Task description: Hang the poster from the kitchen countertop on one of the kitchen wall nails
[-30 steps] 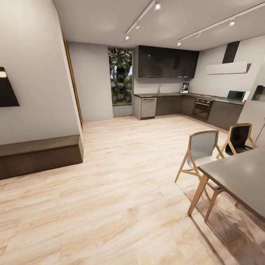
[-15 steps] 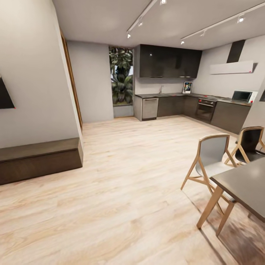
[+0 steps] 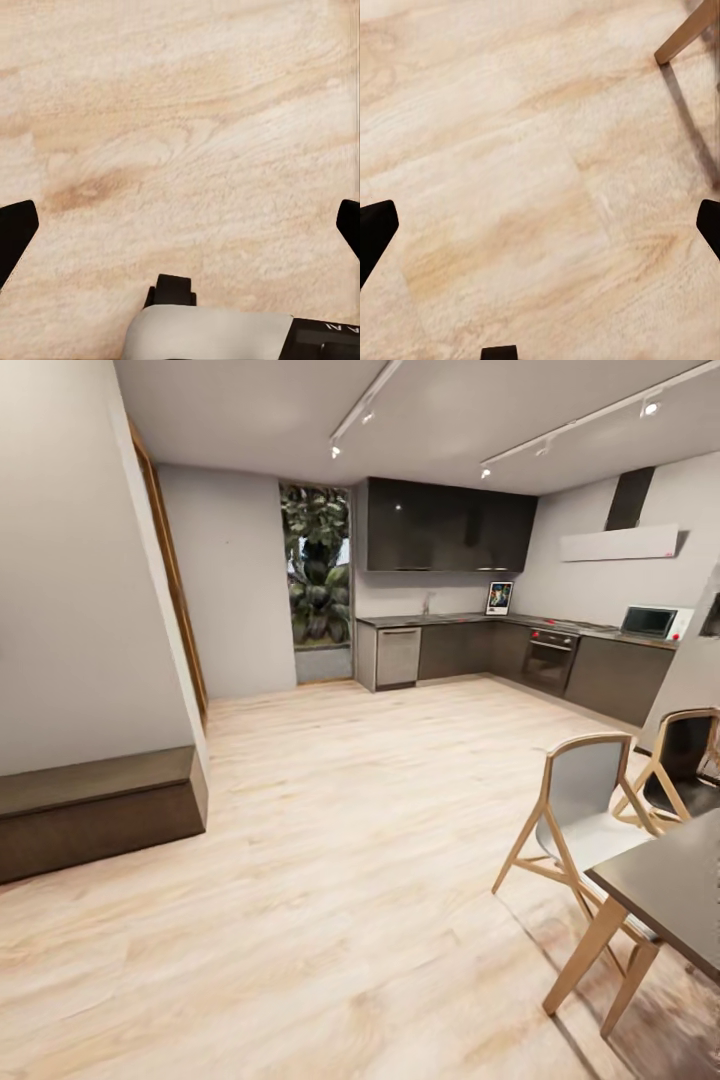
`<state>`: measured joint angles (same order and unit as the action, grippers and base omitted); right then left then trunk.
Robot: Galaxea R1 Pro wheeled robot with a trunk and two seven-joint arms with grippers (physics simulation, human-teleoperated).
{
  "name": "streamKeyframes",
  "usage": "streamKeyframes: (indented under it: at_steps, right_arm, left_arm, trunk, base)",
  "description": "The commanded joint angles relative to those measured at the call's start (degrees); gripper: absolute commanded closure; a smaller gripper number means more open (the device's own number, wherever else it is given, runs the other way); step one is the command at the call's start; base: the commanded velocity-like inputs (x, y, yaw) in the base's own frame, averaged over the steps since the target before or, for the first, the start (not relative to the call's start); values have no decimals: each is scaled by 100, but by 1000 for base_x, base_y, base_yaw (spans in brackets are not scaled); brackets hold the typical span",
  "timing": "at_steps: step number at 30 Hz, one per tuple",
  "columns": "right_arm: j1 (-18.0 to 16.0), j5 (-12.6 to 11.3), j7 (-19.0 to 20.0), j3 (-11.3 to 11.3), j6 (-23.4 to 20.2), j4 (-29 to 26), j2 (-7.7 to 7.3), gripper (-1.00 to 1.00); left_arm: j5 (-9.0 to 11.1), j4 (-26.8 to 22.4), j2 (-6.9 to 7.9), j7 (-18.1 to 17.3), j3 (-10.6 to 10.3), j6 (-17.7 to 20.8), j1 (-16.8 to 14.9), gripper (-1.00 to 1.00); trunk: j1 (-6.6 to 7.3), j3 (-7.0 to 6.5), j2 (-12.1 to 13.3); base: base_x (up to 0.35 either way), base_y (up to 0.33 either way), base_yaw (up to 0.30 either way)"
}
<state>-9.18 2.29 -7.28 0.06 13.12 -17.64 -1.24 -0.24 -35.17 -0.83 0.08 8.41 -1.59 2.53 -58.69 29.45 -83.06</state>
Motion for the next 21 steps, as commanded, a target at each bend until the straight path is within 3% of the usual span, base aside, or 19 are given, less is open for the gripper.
streamKeyframes:
  at_steps: [1,21]
  right_arm:
    - [-4,23,-19,0,15,6,1,-100]
    - [-4,26,-19,2,15,6,1,-100]
  left_arm:
    - [-3,-8,-5,1,18,-8,2,-100]
    - [-3,-8,-5,1,19,-8,2,-100]
  trunk:
    - [-4,4,-2]
    - [-4,4,-2]
  base:
    - [338,1,-236]
    - [339,0,-29]
